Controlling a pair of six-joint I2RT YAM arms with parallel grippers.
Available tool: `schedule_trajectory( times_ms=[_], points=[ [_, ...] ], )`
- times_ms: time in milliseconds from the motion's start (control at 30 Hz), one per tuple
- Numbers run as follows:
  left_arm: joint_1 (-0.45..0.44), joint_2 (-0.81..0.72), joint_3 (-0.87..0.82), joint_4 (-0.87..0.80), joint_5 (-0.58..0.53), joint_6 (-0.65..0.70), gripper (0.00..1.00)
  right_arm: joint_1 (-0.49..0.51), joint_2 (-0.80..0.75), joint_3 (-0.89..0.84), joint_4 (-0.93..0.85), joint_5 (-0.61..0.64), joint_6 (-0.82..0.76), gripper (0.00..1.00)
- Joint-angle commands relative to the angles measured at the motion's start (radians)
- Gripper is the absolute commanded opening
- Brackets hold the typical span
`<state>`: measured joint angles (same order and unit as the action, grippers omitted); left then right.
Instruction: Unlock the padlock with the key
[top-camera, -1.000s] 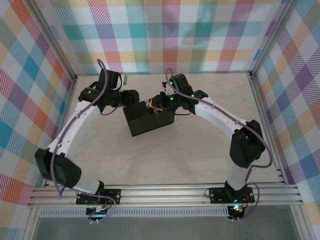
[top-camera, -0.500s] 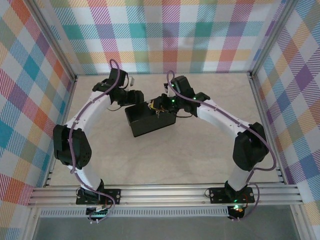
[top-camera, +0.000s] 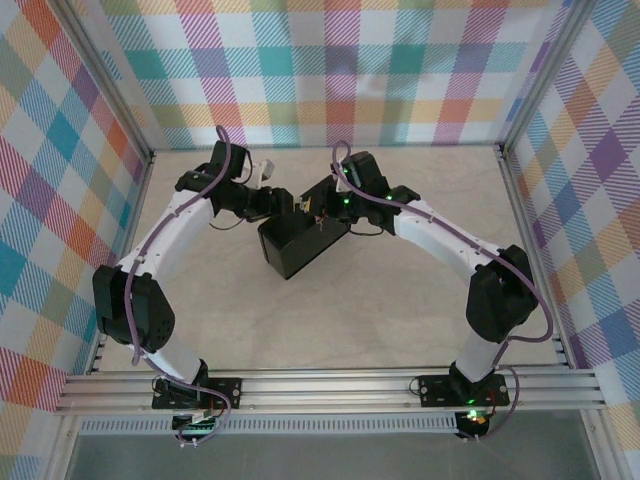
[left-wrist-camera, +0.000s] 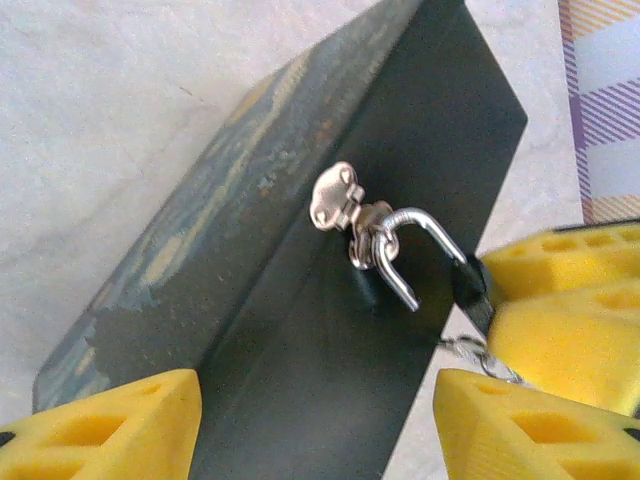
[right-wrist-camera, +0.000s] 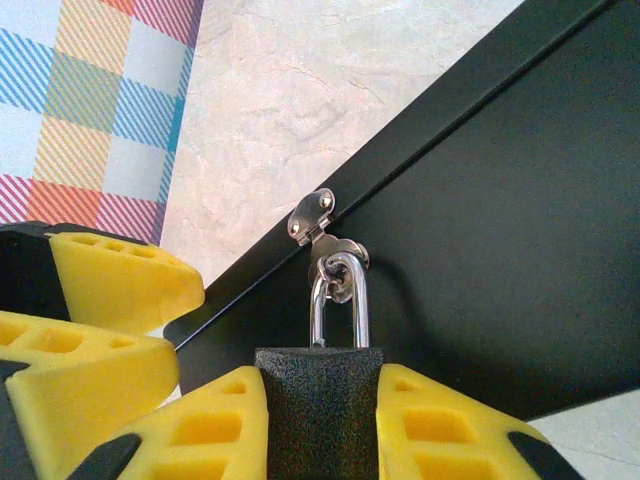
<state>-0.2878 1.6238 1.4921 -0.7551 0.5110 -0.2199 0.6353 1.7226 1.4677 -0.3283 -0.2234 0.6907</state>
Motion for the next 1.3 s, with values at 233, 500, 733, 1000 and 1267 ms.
schedule_trajectory(
  times_ms=[233, 500, 733, 1000, 1267],
  points=[
    [-0.033, -0.048, -0.044, -0.043, 0.045, -0.062, 0.62, 0.050, 0.065, 0.086, 0.069, 0.050, -0.022, 0.10],
    [-0.030, -0.060, -0.023, -0.086, 0.009, -0.090, 0.62, 0.063, 0.095, 0.088, 0.128, 0.128, 0.021, 0.10],
    [0.053, -0.122, -0.018, -0.094, -0.087, -0.162, 0.62, 0.064, 0.096, 0.080, 0.184, 0.139, 0.080, 0.10],
    [0.092, -0.097, -0.012, -0.090, -0.150, -0.150, 0.62, 0.072, 0.119, 0.098, 0.203, 0.150, 0.081, 0.10],
    [0.006, -0.022, -0.060, -0.038, -0.151, -0.156, 0.63, 0.082, 0.162, 0.113, 0.235, 0.174, 0.104, 0.10]
  ],
)
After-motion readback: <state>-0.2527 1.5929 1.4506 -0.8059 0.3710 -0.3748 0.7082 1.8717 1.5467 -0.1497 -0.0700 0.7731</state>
